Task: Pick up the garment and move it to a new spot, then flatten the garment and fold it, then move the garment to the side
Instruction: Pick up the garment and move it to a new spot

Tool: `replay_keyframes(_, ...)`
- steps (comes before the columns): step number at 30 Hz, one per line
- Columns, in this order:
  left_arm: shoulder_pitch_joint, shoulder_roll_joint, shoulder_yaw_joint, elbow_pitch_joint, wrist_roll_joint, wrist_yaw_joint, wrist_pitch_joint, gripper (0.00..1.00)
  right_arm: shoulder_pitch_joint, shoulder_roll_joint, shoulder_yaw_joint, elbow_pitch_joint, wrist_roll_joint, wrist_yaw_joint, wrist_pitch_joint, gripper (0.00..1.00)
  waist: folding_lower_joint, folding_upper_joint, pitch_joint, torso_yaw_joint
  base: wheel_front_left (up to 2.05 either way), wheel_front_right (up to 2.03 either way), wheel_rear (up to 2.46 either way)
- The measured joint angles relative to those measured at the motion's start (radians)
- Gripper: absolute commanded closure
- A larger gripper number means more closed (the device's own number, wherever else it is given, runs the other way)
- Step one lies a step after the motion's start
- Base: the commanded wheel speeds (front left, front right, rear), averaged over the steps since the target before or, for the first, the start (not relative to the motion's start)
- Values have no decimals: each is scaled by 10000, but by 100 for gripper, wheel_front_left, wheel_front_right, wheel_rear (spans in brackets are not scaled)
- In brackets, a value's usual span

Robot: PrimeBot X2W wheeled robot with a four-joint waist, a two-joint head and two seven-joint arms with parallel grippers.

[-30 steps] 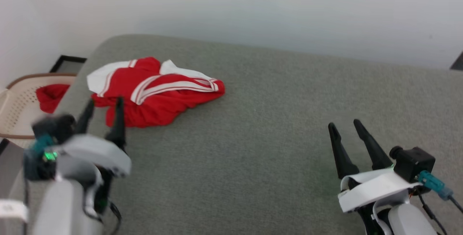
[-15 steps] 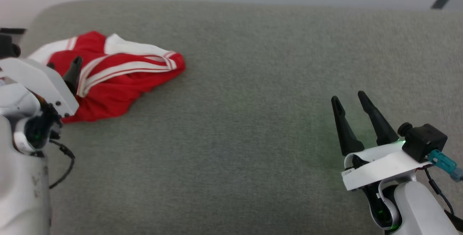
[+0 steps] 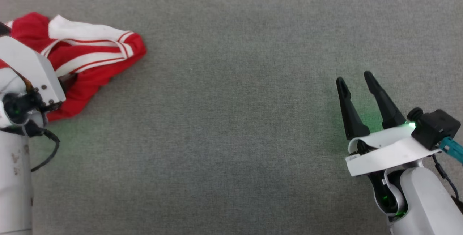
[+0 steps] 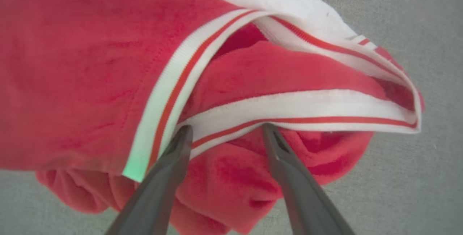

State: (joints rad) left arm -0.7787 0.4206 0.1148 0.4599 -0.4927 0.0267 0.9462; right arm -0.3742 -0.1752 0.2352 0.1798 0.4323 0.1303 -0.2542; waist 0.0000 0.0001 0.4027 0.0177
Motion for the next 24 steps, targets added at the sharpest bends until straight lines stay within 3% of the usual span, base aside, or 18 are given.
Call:
replay_keyframes(13, -597, 219, -332, 1381, 188, 88, 61, 0, -268, -2, 138, -173, 125, 0, 94, 0, 0, 0, 468, -275, 0, 0, 0)
replay_keyframes(14, -624, 207, -345, 1478, 188, 84, -12, 25, -268, -4, 138, -173, 190, 0, 117, 0, 0, 0, 448, -274, 0, 0, 0)
replay_keyframes(15, -636, 197, -384, 1553, 194, 58, -132, 69, -268, -8, 138, -169, 228, 0, 123, 0, 0, 0, 423, -272, 0, 0, 0)
replay_keyframes(16, -646, 180, -403, 1636, 201, -10, -259, 100, -268, -10, 138, -163, 242, 0, 136, 0, 0, 0, 394, -268, 0, 0, 0)
replay_keyframes(24, -772, 161, -508, 2010, 234, -272, -1022, 100, -185, -21, 42, -88, 244, 0, 209, 0, 0, 0, 10, -169, 0, 0, 0)
